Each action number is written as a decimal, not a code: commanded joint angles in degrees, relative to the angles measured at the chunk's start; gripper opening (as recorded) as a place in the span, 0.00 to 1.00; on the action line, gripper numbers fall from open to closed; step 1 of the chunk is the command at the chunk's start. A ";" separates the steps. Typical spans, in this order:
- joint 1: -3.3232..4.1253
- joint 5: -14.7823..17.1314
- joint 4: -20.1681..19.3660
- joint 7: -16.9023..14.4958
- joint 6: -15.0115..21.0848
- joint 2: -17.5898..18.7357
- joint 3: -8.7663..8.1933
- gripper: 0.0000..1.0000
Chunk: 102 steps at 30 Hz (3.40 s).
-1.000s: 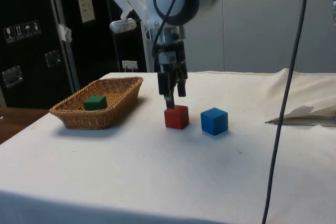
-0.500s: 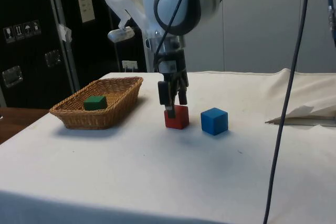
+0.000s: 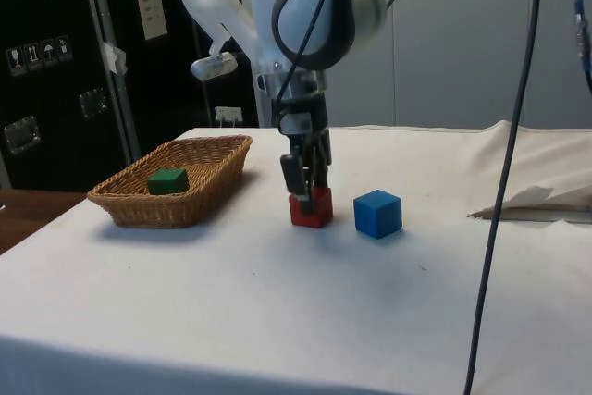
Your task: Pick up exactly two blocks and place them into the basket.
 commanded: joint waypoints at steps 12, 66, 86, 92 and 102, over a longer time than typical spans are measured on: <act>0.06 0.00 0.00 0.17 0.17 -0.23 -0.11 0.02; -0.52 -5.39 15.58 2.01 -22.00 -11.46 -2.98 0.02; -1.32 -3.78 33.46 -0.23 -32.31 -4.41 -5.61 0.02; -1.38 -3.21 38.73 -0.86 -34.78 -1.26 -6.47 0.02; -2.06 -1.20 45.03 -2.52 -34.72 5.56 -7.79 0.02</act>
